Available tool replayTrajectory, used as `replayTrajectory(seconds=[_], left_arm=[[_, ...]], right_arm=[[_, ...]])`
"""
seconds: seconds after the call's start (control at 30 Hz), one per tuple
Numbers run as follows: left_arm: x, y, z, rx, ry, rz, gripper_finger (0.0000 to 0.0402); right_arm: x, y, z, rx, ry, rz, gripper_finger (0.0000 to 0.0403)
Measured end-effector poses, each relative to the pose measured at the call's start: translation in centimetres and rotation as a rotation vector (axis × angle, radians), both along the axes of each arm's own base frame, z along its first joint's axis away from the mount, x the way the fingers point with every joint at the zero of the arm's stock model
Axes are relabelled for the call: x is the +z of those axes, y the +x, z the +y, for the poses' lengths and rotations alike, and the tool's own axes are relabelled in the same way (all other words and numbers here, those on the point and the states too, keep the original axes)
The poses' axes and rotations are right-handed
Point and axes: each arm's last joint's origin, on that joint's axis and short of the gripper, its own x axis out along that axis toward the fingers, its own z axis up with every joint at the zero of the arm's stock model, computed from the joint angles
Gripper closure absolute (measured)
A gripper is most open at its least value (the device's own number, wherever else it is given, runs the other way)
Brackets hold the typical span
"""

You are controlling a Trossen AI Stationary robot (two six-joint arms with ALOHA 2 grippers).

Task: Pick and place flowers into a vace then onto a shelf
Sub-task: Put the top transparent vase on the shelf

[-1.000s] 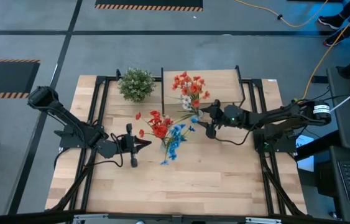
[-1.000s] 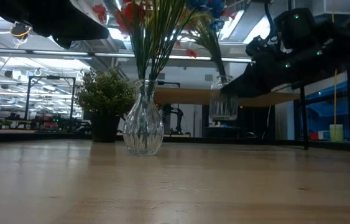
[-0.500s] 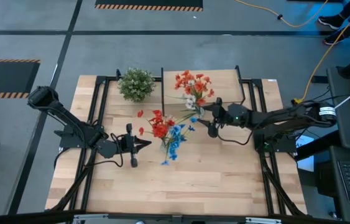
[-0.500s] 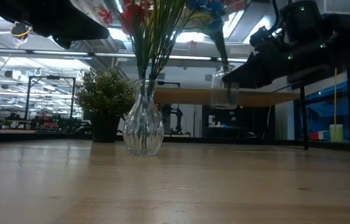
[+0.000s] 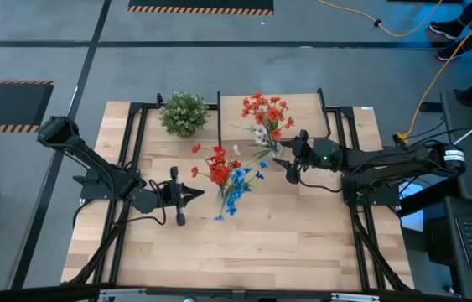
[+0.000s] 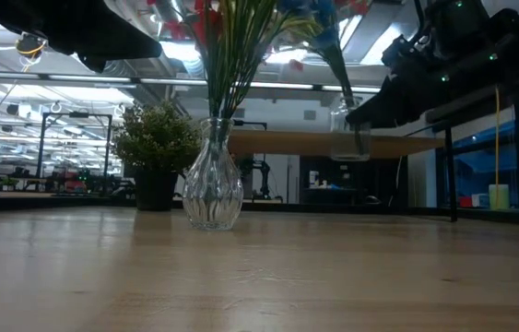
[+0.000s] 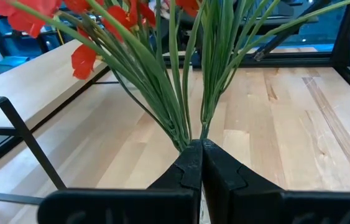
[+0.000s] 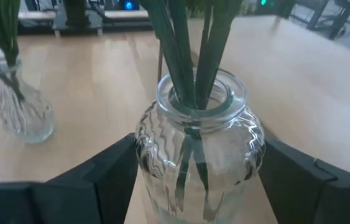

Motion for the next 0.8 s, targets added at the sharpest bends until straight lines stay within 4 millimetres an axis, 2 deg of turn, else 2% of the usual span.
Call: replayTrajectory(seconds=[0.43, 0.8], left_arm=[[0.0, 0.0, 0.0, 0.0, 0.0, 0.0, 0.04], [0.0, 0.0, 0.0, 0.0, 0.0, 0.0, 0.04]], right_arm=[[-1.4, -0.7, 0.0, -0.038, 0.036, 0.159, 0.012], [-1.8, -1.0, 0.0, -0.088, 0.057, 0.126, 0.012]])
